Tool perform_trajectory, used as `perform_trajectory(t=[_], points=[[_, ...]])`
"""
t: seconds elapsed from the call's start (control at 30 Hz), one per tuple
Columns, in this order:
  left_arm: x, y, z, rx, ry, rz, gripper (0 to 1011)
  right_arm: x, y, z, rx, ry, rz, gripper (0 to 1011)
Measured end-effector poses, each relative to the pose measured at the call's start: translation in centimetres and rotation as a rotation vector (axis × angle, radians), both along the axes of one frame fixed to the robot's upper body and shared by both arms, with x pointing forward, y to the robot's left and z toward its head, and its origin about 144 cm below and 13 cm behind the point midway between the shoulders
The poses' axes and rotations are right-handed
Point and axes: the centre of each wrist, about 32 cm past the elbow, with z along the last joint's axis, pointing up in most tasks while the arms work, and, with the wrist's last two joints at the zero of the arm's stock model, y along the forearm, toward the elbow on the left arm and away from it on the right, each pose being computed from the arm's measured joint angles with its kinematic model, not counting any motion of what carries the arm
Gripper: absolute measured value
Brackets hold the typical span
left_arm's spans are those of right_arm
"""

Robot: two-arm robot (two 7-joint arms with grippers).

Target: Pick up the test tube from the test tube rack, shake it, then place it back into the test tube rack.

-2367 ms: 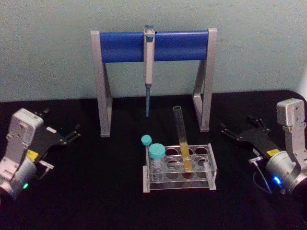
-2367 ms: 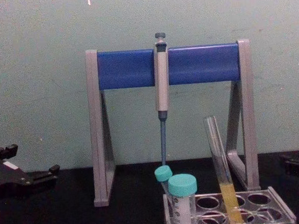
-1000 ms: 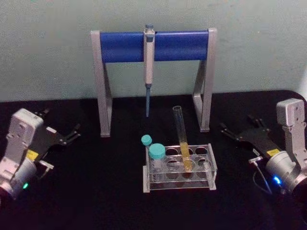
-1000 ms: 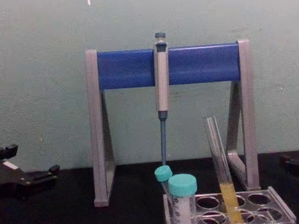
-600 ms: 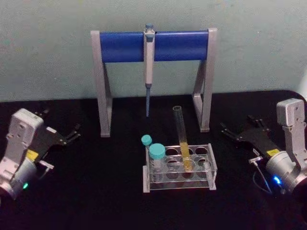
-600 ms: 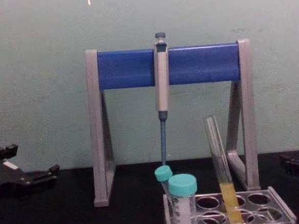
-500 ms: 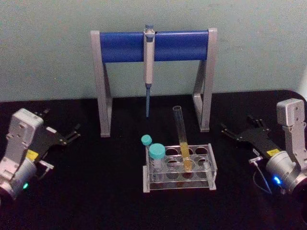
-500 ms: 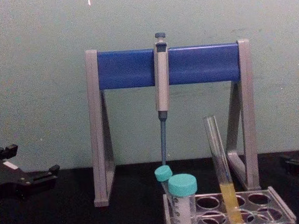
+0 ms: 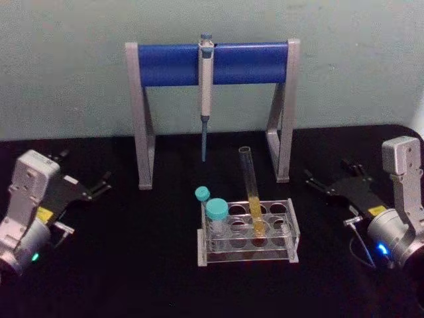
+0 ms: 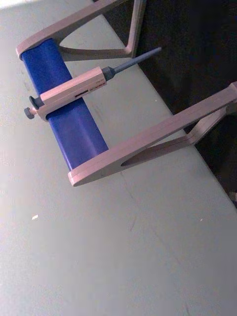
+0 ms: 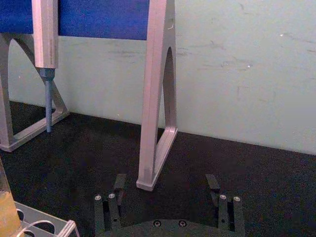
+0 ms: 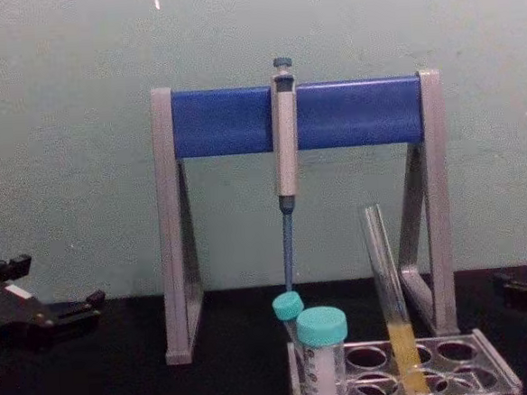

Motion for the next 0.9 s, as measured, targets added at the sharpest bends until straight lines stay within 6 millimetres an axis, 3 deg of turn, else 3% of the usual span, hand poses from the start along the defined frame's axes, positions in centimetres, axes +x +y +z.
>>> perform_trajectory(t=[0.9], points=[[0.0, 0.0, 0.0, 0.0, 0.0, 0.0, 1001, 0.0, 0.0, 0.0, 0.0, 0.0, 0.0, 1000]])
